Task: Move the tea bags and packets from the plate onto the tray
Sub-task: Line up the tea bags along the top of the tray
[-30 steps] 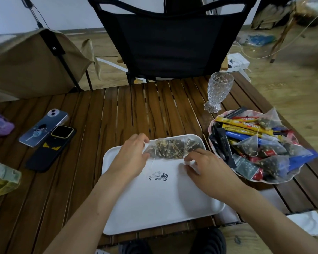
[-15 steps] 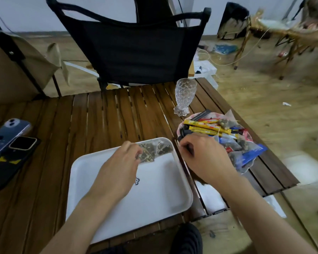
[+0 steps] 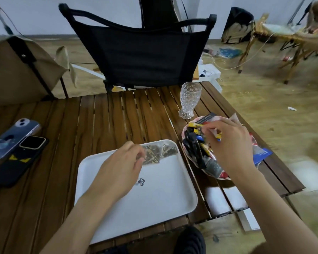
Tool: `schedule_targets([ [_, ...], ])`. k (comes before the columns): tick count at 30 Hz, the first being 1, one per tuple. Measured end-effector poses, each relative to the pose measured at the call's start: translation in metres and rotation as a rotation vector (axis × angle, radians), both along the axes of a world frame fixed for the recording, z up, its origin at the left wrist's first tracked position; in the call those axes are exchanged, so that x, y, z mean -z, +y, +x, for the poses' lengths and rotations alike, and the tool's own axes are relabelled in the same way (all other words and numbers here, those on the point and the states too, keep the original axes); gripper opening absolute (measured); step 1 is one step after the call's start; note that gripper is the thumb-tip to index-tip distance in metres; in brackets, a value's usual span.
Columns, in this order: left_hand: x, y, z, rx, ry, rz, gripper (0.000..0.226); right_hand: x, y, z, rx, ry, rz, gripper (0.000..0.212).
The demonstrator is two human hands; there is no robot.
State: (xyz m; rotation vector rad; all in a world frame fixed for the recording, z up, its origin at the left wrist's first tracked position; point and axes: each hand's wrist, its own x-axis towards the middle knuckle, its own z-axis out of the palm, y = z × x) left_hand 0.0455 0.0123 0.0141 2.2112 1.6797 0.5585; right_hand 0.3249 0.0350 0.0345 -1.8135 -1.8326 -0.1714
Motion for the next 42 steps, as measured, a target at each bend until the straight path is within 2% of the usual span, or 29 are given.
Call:
schedule_targets([
  [2, -0.004, 0.003, -0.01, -0.034, 0.006, -0.013, 0.009, -0.005, -0.005, -0.013, -0.137, 0.142, 0.035, 0.006],
  [5, -0.009, 0.007, -0.03, -0.096, 0.024, -0.06, 0.008, 0.0, -0.016, -0.044, -0.26, 0.335, -0.191, 0.006],
  [8, -0.011, 0.006, -0.05, -0.157, 0.024, -0.115, 0.007, 0.025, -0.023, -0.074, -0.374, 0.328, -0.461, 0.007],
  [13, -0.008, -0.001, -0.061, -0.117, 0.052, -0.258, 0.005, 0.047, -0.029, -0.108, -0.491, 0.41, -0.619, 0.004],
  [20, -0.005, -0.008, -0.064, -0.055, 0.104, -0.511, 0.029, 0.044, -0.019, -0.097, -0.429, 0.367, -0.539, 0.007],
  [24, -0.003, -0.013, -0.044, 0.088, 0.168, -0.437, 0.042, 0.046, -0.009, -0.083, -0.357, 0.378, -0.514, 0.011],
  [26, 0.0, -0.014, -0.031, 0.144, 0.198, -0.36, 0.038, 0.048, -0.008, -0.082, -0.344, 0.377, -0.515, 0.012],
  [30, 0.005, -0.013, -0.018, 0.177, 0.252, -0.308, 0.006, 0.051, -0.009, -0.081, -0.359, 0.37, -0.533, 0.012],
  [36, -0.017, -0.01, -0.072, -0.063, 0.141, -0.424, 0.011, 0.047, -0.01, -0.077, -0.36, 0.355, -0.531, 0.011],
  [42, -0.008, 0.007, -0.097, -0.251, 0.122, -0.226, 0.013, 0.049, -0.008, -0.083, -0.363, 0.321, -0.544, 0.009],
])
